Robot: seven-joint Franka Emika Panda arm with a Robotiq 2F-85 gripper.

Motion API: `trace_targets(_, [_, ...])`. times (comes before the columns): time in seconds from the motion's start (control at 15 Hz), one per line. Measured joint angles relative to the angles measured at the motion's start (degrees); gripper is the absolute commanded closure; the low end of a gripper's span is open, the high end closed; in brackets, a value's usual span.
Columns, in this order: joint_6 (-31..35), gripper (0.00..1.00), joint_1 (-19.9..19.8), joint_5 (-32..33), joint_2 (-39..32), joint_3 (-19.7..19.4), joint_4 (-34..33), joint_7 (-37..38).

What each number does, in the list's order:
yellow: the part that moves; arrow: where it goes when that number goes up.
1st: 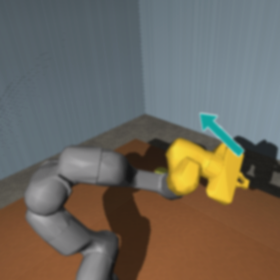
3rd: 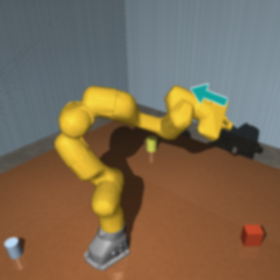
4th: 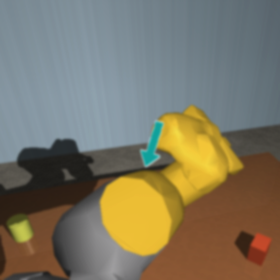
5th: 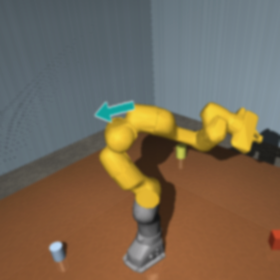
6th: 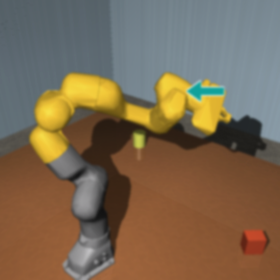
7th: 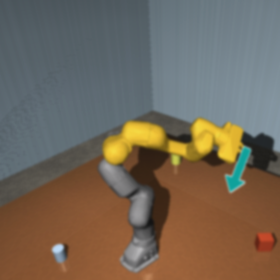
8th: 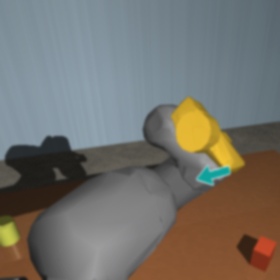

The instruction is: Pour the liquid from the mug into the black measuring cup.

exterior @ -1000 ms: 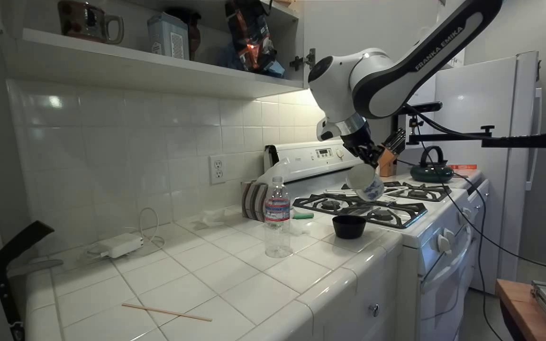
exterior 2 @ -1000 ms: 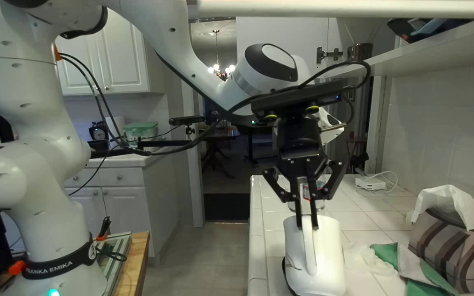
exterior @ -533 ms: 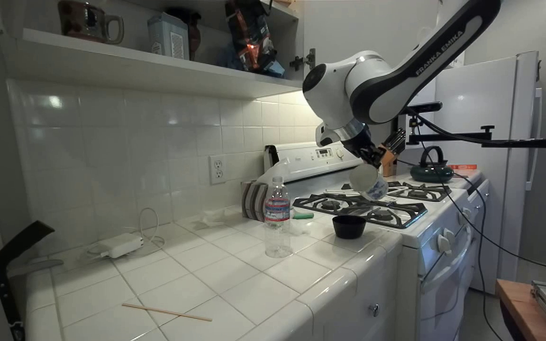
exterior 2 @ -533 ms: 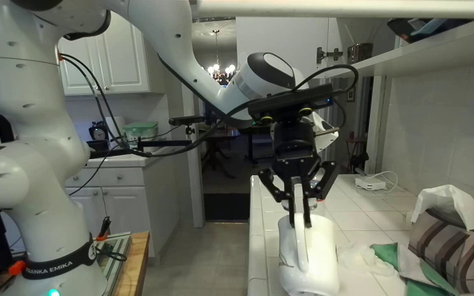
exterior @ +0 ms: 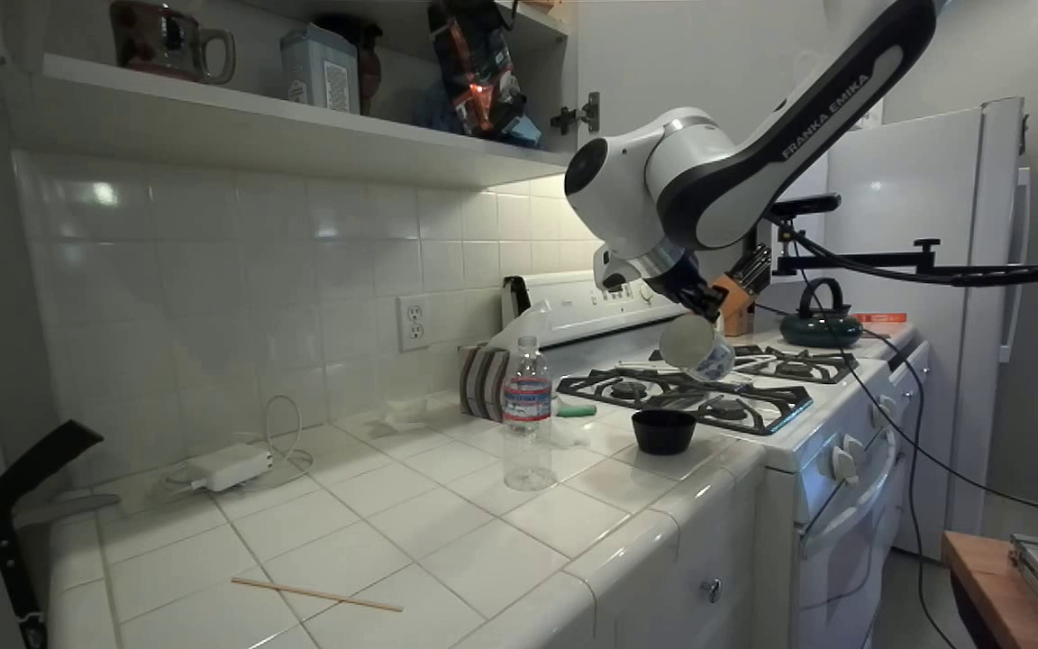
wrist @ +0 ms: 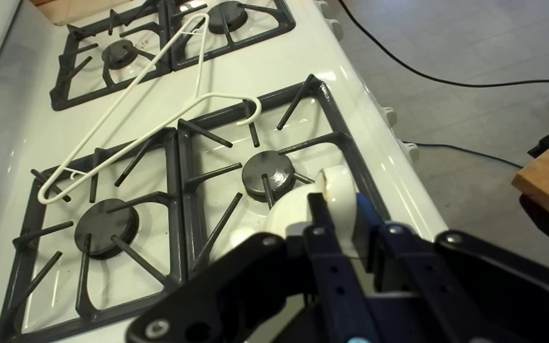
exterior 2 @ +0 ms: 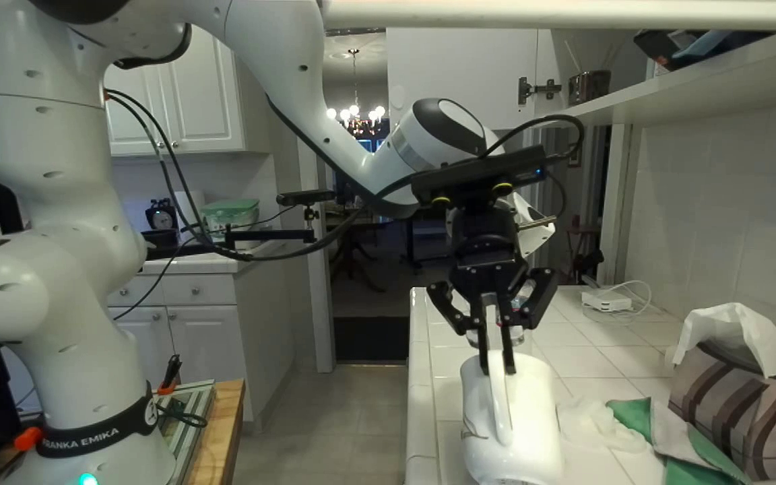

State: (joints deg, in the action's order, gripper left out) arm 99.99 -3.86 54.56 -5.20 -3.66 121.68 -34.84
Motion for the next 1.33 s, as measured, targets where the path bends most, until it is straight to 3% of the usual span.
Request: trace_targets(1.33, [-8.3, 0.96, 2.1, 5.0, -5.4, 2.1, -4.2, 4.5])
